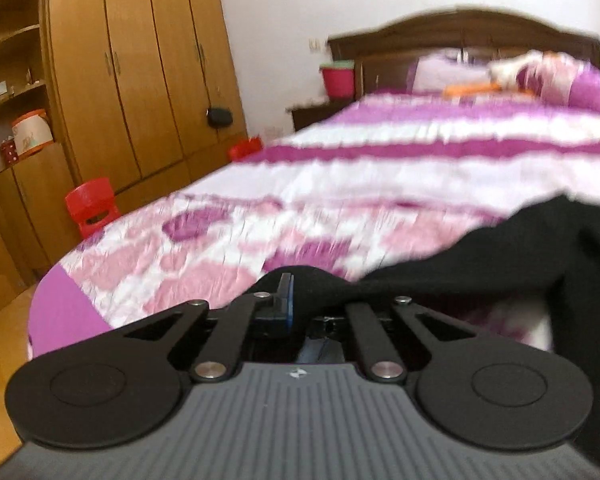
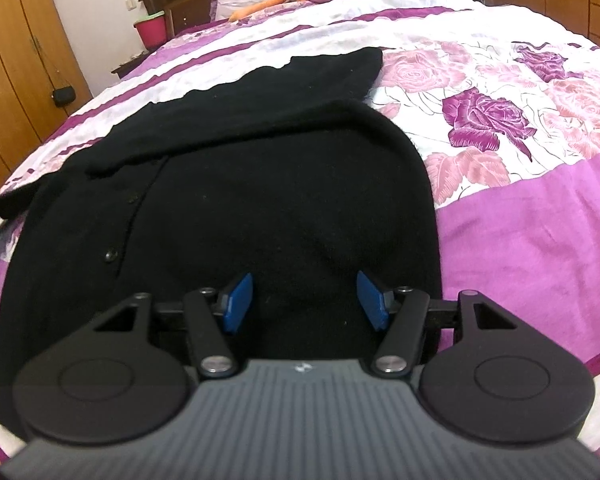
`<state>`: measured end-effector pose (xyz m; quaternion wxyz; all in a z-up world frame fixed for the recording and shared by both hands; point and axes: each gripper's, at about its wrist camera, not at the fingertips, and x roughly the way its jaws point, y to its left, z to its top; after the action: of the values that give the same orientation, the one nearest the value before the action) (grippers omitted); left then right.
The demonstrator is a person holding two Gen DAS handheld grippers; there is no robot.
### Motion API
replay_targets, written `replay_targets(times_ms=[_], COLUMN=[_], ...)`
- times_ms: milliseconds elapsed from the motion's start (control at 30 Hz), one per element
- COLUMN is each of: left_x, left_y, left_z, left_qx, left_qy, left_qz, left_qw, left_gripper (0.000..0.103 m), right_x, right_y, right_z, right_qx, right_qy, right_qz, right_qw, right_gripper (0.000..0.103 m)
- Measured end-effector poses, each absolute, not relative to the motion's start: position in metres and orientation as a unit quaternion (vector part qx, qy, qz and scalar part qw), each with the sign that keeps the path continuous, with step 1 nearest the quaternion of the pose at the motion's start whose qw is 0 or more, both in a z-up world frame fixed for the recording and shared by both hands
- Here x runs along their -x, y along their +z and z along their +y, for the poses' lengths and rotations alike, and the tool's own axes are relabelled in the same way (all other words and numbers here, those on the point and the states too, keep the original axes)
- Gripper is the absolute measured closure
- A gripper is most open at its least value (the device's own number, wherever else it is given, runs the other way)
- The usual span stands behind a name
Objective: Fold small clothes
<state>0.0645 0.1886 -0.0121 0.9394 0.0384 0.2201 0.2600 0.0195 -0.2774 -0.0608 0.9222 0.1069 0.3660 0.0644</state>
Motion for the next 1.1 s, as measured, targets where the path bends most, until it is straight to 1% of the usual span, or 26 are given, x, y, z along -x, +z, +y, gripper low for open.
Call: replay_targets(times_ms=[267,433,567,800,1000,1100], left_x=[-0.060,-0.070,-0.079,-0.097,-0.111,-0.118], left_y=[0.043,0.070,0.081,0.065,0.028,0.006], left_z=[0.132,0.091,0.051,-0.024,-0.073,-0.084], left_qx=[-0.053,-0.031,-0.015,-0.007,-0.014,-0.014], left_qy=[0.169,0.103,0.052,-0.015,-0.052,-0.065], left_qz=[0.146,0.125,0.114,0.137,0.175,0.203], left_qw=[0.973,0.986,0.992,0.991,0.983,0.977], left_gripper=[0.098,0.098,0.098,0.098,0.098,0.098], right_x=[-0.020,-0.018,-0.016,-0.012,-0.010,-0.009], right_y=[-0.060,-0.056,-0.052,-0.049,-0.048,-0.048], right_z=[-0.282,-0.287,-0.290,-0.293,-0.296,-0.297], right_qx=[-0.122,-0.139,-0.150,-0.149,-0.152,-0.153], right_qy=[0.068,0.069,0.071,0.072,0.070,0.071], right_qz=[0.365,0.362,0.356,0.347,0.343,0.342], right_qw=[0.920,0.919,0.919,0.923,0.924,0.925], right_gripper=[0.043,0.043,0.043,0.043,0.043,0.043])
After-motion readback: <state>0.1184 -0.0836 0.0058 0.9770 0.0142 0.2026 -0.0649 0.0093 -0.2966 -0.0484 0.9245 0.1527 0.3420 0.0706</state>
